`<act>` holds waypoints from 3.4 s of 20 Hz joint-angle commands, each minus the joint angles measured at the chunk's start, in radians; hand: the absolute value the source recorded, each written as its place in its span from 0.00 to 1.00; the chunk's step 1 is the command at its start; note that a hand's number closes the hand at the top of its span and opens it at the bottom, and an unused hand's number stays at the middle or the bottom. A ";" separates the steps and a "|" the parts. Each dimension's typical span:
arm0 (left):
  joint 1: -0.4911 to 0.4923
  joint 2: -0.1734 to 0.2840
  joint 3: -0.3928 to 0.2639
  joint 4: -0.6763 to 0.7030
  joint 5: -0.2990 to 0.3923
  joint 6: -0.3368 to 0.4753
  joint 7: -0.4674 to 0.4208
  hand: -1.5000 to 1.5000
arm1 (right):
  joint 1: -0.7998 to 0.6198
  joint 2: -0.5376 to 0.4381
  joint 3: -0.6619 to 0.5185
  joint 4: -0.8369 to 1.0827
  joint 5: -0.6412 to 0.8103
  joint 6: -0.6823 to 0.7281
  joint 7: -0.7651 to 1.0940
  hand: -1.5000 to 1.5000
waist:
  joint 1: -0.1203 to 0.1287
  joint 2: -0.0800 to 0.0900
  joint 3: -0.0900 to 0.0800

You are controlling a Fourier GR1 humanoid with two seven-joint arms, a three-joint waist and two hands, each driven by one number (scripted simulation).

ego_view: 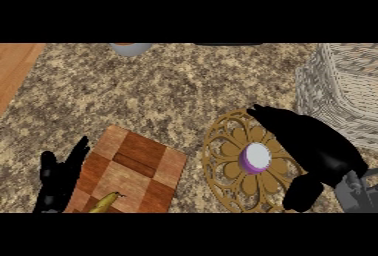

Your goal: Pick the can from the placemat and place it in the basket

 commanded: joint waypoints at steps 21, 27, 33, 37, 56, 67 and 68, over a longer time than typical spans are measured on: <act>0.038 -0.046 0.035 0.047 -0.020 -0.092 0.026 0.50 | 0.093 0.195 0.018 0.259 0.328 0.043 -0.173 0.00 | 0.003 0.007 -0.012; 0.074 -0.049 0.059 0.055 -0.041 -0.104 -0.034 0.50 | 0.099 0.268 0.022 0.299 0.392 0.037 -0.190 0.00 | 0.004 0.007 -0.012; 0.047 -0.063 0.077 0.057 -0.039 -0.120 -0.003 0.50 | 0.182 0.278 0.035 0.304 0.479 -0.007 -0.261 0.00 | 0.000 0.006 -0.012; 0.001 -0.082 0.082 0.069 -0.066 -0.092 0.043 0.50 | 0.170 0.288 -0.004 0.289 0.479 0.047 -0.261 0.00 | -0.003 0.006 -0.012; 0.027 -0.099 0.100 0.035 -0.083 -0.114 0.043 0.50 | 0.284 0.443 0.007 0.440 0.782 -0.205 -0.128 1.00 | -0.007 0.006 -0.012; 0.052 -0.103 0.115 0.017 -0.087 -0.121 0.053 0.50 | 0.264 0.642 -0.149 0.199 0.750 -0.516 -0.106 1.00 | -0.021 -0.001 -0.008; 0.057 -0.102 0.127 0.034 -0.078 -0.125 0.043 0.50 | 0.271 0.642 -0.187 0.139 0.717 -0.559 -0.132 1.00 | -0.035 -0.002 -0.008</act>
